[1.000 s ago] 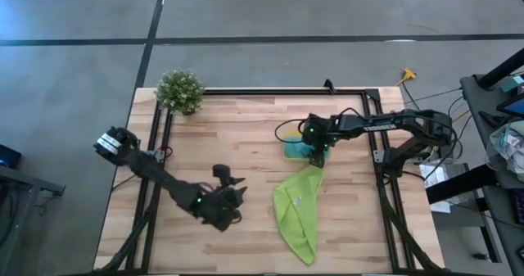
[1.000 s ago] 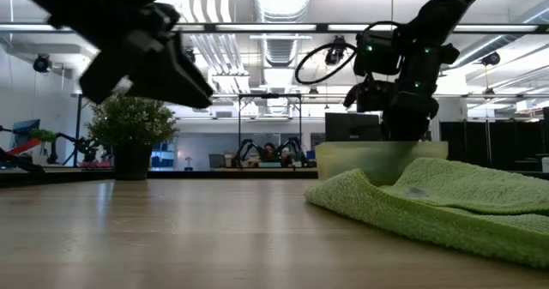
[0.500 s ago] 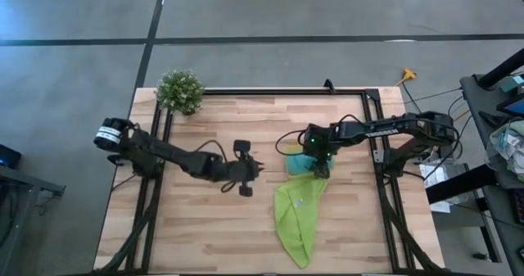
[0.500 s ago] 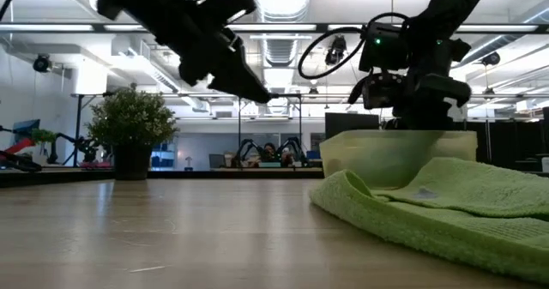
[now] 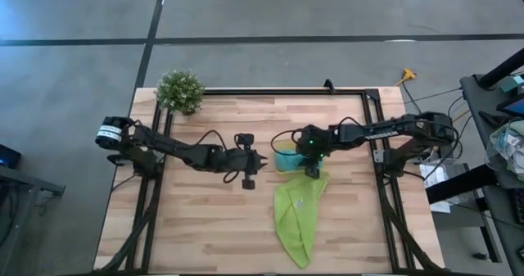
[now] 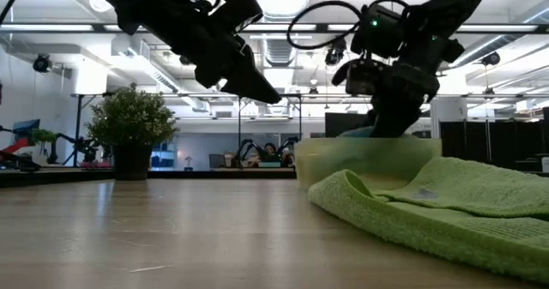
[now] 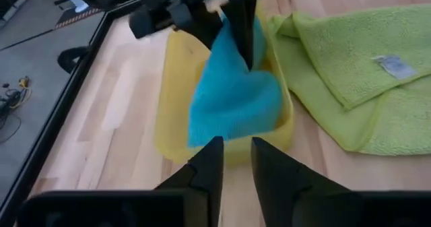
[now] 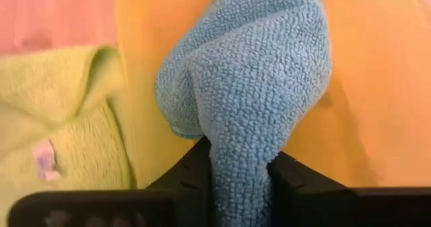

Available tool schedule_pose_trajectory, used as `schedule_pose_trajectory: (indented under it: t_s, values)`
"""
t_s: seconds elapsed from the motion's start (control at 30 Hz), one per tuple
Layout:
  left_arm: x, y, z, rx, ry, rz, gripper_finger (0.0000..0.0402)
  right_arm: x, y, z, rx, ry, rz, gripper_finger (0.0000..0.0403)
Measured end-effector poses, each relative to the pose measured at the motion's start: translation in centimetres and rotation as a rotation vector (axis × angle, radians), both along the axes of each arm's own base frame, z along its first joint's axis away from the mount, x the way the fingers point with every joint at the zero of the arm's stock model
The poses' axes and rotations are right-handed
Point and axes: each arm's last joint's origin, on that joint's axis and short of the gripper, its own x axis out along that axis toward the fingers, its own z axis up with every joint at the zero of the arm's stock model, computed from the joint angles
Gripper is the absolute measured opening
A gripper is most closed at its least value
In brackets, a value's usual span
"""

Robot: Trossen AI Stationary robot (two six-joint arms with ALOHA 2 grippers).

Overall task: Roll microfiber towels into tight, uniform cylinder then place into a basket
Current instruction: Put the blue microfiber towel into the yellow bin

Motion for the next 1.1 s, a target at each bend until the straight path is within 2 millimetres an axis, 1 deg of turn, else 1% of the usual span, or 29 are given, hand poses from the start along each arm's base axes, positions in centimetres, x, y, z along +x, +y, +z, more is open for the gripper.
schedule_pose_trajectory:
  t_s: [0.17,0.27,0.37,0.53,0.63,0.73,0.83,0.93,1.1]
  values:
    - [0.2,0.0,0.4,-0.013,-0.049,-0.029,0.0084,0.8,0.8,-1.5,-0.005,0.057,0.03,0.0048]
    - [0.6,-0.3,0.6,-0.052,-0.089,-0.105,0.0096,1.1,1.3,-2.6,0.0,0.129,0.076,0.0041]
    - [1.3,-0.3,0.2,-0.08,-0.091,-0.152,0.0111,1.5,1.4,-2.9,0.009,0.168,0.081,0.0039]
    - [2.6,-0.2,-1.2,-0.089,0.004,-0.158,0.0145,2.2,1.8,-1.7,-0.007,0.131,0.109,0.0039]
    - [3.2,-0.1,-1.1,-0.095,0.024,-0.164,0.0171,2.2,2.2,-0.3,-0.062,0.084,0.111,0.0038]
    - [3.6,0.0,-0.5,-0.095,0.004,-0.163,0.0196,2.0,2.4,1.0,-0.09,0.038,0.104,0.0038]
    - [3.9,0.1,0.1,-0.095,-0.011,-0.159,0.0217,1.8,2.4,1.6,-0.091,0.019,0.091,0.0038]
    - [4.3,0.2,0.2,-0.093,-0.014,-0.151,0.0235,1.7,2.4,2.2,-0.089,-0.007,0.08,0.0038]
    - [5.1,0.5,-0.7,-0.06,0.012,-0.115,0.026,1.7,2.3,2.2,-0.107,-0.006,0.046,0.0038]
